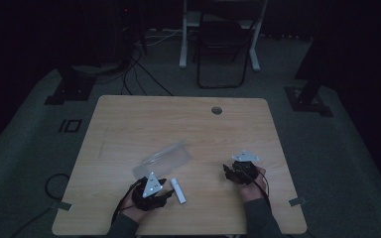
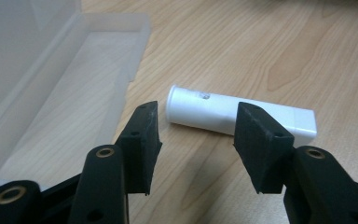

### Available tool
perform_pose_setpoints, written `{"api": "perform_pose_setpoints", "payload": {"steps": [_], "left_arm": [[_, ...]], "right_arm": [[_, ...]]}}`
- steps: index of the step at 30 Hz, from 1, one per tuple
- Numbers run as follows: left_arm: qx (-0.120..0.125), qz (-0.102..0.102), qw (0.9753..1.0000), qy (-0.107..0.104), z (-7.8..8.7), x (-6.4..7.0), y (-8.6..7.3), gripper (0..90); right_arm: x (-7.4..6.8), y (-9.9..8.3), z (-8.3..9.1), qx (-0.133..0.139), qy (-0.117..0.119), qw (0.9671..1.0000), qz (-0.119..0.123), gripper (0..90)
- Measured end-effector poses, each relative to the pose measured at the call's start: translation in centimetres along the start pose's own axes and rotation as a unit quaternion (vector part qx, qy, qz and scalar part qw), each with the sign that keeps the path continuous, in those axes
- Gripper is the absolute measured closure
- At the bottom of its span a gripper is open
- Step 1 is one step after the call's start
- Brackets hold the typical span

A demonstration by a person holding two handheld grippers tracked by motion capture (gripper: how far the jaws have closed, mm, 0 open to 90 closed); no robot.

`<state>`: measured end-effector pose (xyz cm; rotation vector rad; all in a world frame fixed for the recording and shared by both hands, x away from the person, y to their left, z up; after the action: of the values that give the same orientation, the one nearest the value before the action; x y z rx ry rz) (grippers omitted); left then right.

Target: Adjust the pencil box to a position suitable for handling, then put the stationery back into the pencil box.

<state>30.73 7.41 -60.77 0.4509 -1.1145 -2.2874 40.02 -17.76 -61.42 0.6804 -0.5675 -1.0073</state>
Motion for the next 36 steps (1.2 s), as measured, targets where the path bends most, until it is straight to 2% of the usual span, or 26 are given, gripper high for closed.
{"api": "perform_pose_setpoints", "payload": {"steps": [7,13,17,24,29,33,36], "left_arm": [[-0.001,0.004,1.0,-0.007,-0.3,0.5,0.1,47.8],[-0.003,0.008,0.9999,-0.011,-0.5,0.8,0.2,45.1],[-0.009,0.015,0.9997,-0.018,-0.7,1.0,0.2,42.8],[-0.023,0.024,0.9991,-0.025,-1.4,1.6,0.3,40.9],[-0.029,0.041,0.998,-0.04,-2.0,1.7,0.6,39.5],[-0.023,0.068,0.9964,-0.045,-2.3,1.3,1.2,38.2],[-0.03,0.074,0.9955,-0.05,-2.8,1.2,1.4,37.0]], "right_arm": [[1.7,-2.0,0.9,-0.002,-0.024,0.9996,-0.016,41.5],[2.2,-2.9,0.6,-0.008,-0.039,0.999,-0.022,39.9],[2.5,-2.9,0.6,0.0,-0.055,0.9983,-0.021,39.8],[2.8,-3.1,0.6,0.01,-0.053,0.998,-0.033,38.8],[2.8,-3.0,0.6,0.013,-0.064,0.9977,-0.021,38.7],[2.8,-3.0,0.6,0.014,-0.065,0.9976,-0.019,38.6],[2.8,-3.0,0.7,0.015,-0.066,0.9975,-0.017,38.6]]}}
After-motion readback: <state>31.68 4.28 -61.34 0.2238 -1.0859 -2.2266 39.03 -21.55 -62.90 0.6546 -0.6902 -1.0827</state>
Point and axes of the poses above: each handheld gripper's, and its own axes: z roughly backward along the jaws, y roughly out of its top, x roughly to its right, the point moved 10 cm from there along -z, roughly forward along the jaws, and after that the axes turned 3 degrees about -y, right-handed, at the moved point
